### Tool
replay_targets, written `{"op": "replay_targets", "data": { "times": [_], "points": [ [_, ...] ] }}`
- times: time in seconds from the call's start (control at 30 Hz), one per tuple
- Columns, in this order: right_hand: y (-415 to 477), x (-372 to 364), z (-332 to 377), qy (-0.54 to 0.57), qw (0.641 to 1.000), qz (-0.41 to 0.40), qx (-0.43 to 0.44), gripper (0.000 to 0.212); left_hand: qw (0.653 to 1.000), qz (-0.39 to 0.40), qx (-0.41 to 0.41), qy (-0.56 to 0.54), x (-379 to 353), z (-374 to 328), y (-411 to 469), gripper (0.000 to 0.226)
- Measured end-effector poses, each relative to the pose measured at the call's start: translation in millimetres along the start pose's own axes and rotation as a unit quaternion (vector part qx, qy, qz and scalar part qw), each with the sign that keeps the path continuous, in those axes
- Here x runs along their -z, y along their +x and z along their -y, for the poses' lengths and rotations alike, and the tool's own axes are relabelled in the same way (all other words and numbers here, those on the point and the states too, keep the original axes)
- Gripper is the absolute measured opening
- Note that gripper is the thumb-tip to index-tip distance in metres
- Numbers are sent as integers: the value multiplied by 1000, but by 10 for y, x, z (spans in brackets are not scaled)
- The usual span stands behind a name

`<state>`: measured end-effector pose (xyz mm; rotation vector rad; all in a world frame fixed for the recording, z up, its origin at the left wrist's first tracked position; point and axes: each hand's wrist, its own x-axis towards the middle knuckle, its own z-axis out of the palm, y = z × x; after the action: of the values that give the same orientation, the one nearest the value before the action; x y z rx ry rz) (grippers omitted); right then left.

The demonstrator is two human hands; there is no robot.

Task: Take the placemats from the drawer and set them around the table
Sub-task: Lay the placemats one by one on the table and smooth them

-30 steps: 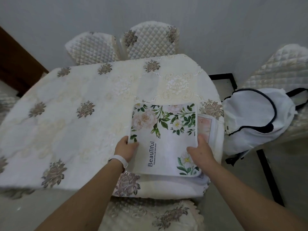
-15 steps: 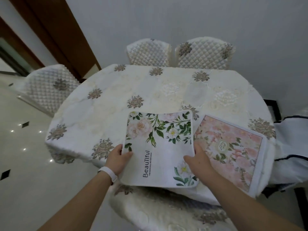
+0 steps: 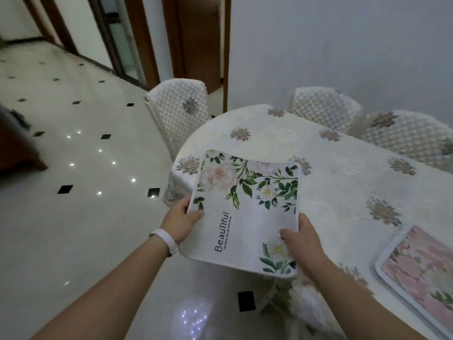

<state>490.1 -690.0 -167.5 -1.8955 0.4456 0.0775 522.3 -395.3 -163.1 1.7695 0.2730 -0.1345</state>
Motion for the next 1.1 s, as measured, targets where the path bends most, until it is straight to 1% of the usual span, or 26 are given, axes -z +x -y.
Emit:
{"op": "replay_targets", "data": {
  "times": [0.13, 0.23, 0.33, 0.43, 0.5, 0.6, 0.7, 0.9, 1.0, 1.1],
  "points": [
    [-72, -873, 344, -52, 996, 57, 45, 31, 997, -78, 20, -20, 947, 226, -116, 16],
    [-110, -1408, 559, -52, 993, 98, 47, 29, 991, -121, 39, -35, 1488, 407, -209, 14],
    [-97, -1827, 726, -66, 987, 138, 50, 29, 984, -162, 43, -57, 1858, 539, -269, 14],
    [1, -2151, 848, -90, 980, 159, 82, 28, 978, -190, 54, -75, 2113, 631, -253, 14],
    [117, -2336, 914, -106, 976, 169, 88, 29, 974, -205, 63, -77, 2236, 676, -169, 14],
    [364, -2589, 940, -103, 974, 188, 75, 34, 970, -222, 75, -66, 2350, 720, 61, 13],
    [707, -2827, 947, -95, 974, 198, 61, 35, 970, -218, 90, -52, 2429, 729, 439, 12],
    [1664, -3142, 1167, -36, 975, 217, 40, 37, 972, -206, 109, -28, 2481, 457, 1591, 13],
    [2153, -3118, 1355, -13, 979, 205, 19, 37, 975, -192, 111, -8, 2392, 209, 2207, 13],
    [2626, -3041, 1517, 3, 983, 183, 8, 31, 981, -170, 92, 9, 2248, -39, 2743, 14]
  ]
}}
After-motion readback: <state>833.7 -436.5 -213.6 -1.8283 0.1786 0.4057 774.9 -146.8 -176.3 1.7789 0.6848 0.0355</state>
